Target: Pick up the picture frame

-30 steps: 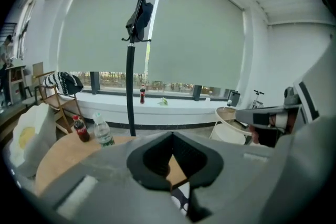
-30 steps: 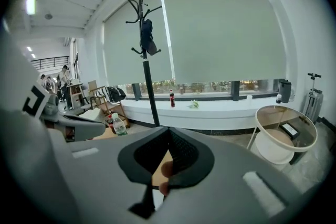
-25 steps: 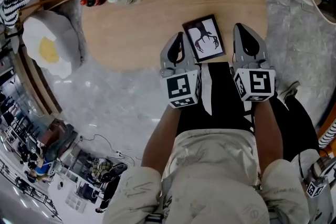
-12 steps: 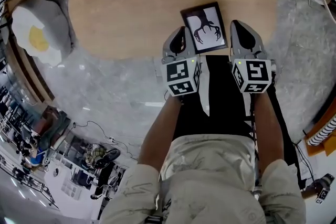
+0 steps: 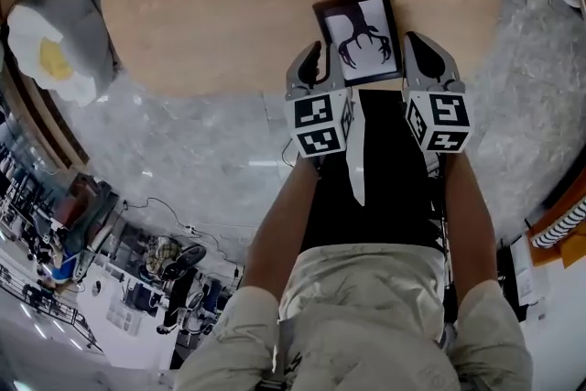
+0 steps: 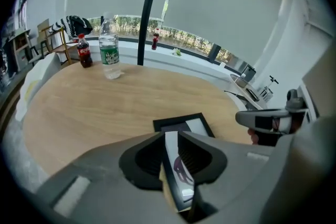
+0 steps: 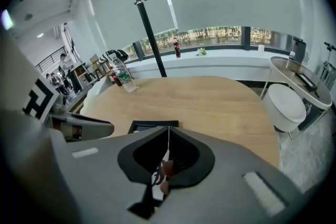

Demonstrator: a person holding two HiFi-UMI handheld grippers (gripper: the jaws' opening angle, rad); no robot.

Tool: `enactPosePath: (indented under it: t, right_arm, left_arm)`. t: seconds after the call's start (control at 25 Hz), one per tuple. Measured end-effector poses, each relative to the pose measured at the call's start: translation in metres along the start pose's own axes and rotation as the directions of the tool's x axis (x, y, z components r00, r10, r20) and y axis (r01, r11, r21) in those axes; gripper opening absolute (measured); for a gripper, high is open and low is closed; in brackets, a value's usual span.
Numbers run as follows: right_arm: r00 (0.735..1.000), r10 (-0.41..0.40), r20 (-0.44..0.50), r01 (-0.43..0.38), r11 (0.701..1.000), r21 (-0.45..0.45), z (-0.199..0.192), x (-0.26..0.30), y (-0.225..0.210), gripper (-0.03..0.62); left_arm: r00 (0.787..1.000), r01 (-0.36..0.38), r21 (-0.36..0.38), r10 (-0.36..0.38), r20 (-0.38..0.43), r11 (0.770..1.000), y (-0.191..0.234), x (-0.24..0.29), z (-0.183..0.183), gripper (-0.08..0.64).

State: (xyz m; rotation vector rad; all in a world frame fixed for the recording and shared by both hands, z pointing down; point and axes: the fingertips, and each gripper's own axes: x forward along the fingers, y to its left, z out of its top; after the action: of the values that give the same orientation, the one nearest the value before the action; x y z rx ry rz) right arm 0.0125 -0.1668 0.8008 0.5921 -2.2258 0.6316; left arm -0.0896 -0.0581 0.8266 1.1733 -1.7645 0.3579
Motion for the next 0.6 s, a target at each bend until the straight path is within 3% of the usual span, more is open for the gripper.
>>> enactPosePath:
  t: [0.36, 0.6]
  right_arm:
    - [0.995, 0.033, -0.093, -0.032, 0.999, 0.021, -0.035, 0.025, 0.000, 0.049]
    - [0.990, 0.044, -0.136, -0.039, 0.998, 0.039, -0.049, 0.036, -0.002, 0.072]
  left_arm:
    - [0.995, 0.031, -0.078, -0.039, -0.094, 0.996, -0.003, 0.024, -0.037, 0.098]
    - [0.994, -0.004, -0.119, -0.010, -0.113, 0.993, 0.005, 0.032, -0.047, 0.123]
